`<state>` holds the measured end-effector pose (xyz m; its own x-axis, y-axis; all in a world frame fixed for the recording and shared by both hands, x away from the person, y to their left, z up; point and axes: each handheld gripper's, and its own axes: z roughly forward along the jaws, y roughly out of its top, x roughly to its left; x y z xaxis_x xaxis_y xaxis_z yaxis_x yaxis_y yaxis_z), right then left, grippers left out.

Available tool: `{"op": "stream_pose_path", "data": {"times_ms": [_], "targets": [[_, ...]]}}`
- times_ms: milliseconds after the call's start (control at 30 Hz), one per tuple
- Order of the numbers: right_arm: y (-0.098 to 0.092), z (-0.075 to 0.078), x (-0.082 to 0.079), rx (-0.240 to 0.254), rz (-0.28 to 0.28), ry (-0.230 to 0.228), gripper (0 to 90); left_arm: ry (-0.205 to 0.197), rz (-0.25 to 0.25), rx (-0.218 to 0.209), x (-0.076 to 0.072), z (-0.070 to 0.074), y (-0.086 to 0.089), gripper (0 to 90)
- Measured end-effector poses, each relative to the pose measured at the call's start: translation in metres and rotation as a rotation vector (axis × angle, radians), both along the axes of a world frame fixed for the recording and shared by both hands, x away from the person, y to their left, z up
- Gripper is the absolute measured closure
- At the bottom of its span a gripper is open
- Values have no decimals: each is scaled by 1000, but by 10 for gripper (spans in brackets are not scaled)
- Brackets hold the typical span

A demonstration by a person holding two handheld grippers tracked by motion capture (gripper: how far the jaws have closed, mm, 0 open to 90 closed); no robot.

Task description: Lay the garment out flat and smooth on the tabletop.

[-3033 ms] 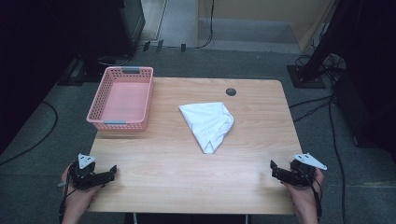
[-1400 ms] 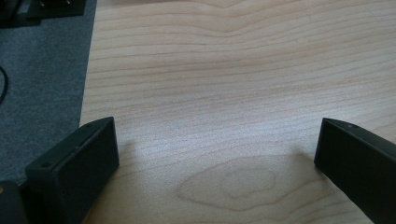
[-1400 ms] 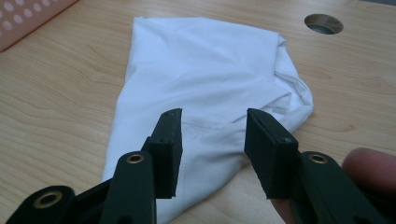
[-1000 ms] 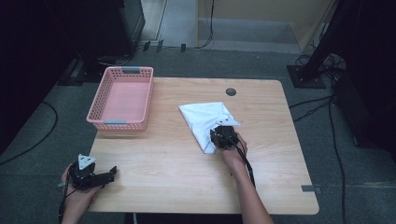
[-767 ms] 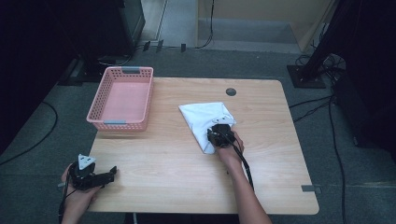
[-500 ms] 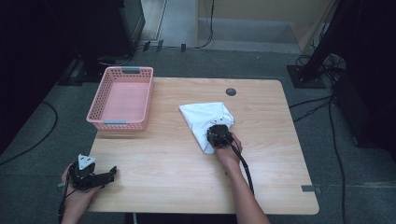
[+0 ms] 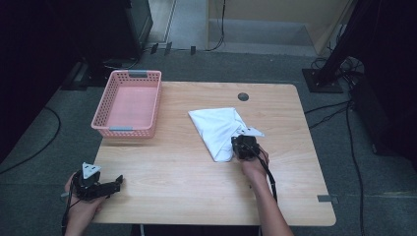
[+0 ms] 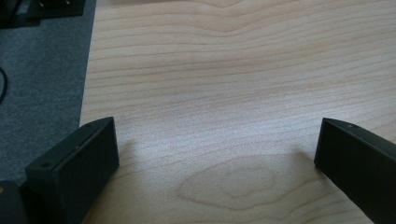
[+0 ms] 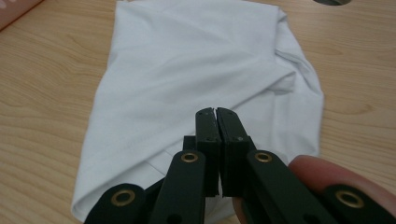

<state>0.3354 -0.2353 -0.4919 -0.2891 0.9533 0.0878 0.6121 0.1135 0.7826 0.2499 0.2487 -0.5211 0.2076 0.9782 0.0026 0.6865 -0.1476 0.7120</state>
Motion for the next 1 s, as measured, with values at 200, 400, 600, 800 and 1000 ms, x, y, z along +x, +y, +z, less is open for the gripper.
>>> {"op": "stream_pose_path", "data": {"times_ms": [200, 400, 600, 800, 1000], "targets": [[-26, -5, -19, -22, 1, 13, 894, 0, 0, 0, 0, 0, 0, 0], [-48, -8, -38, -11, -9, 26, 847, -1, 0, 1, 0, 0, 0, 0], [-60, 10, -50, 22, -23, -32, 734, -1, 2, 1, 0, 0, 0, 0], [-44, 17, -35, 31, 5, -35, 642, -1, 2, 1, 0, 0, 0, 0], [-2, 0, -7, -15, 23, 20, 542, -1, 1, 1, 0, 0, 0, 0]]}}
